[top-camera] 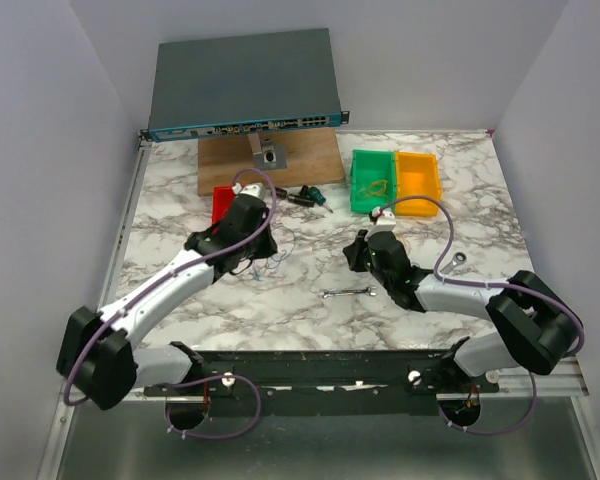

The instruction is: Untangle the cables

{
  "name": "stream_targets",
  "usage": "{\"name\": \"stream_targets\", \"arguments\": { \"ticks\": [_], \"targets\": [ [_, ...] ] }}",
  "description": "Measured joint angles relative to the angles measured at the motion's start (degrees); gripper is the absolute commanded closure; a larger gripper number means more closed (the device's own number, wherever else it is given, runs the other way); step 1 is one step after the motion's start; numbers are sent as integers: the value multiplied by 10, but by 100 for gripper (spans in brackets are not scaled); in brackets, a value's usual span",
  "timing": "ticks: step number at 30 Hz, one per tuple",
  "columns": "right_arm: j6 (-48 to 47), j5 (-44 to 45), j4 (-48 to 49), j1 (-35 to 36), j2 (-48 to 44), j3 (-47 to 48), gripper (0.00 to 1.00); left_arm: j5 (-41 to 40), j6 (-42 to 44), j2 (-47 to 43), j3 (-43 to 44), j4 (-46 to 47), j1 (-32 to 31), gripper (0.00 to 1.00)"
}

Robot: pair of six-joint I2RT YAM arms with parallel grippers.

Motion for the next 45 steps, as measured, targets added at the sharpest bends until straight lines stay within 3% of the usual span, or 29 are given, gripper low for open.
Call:
{"name": "stream_targets", "arguments": {
  "ticks": [6, 17, 33, 40, 43, 45],
  "targets": [
    [0, 14, 1, 0, 0, -1, 99, 61, 57, -98, 8, -27, 61, 100],
    [0, 19, 1, 0, 0, -1, 99, 122, 111, -115, 92, -65, 147, 100],
    [0, 23, 8, 0, 0, -5, 99, 189, 90, 26, 28, 143, 247, 100],
    [0, 24, 9, 0, 0, -5, 99, 167, 77, 92, 7, 159, 280, 100],
    [0, 24, 9, 0, 0, -5, 99, 151, 76, 134, 9, 154, 281, 90],
    [0, 24, 9, 0, 0, -5, 99, 140, 75, 153, 10, 146, 280, 69]
  ]
}}
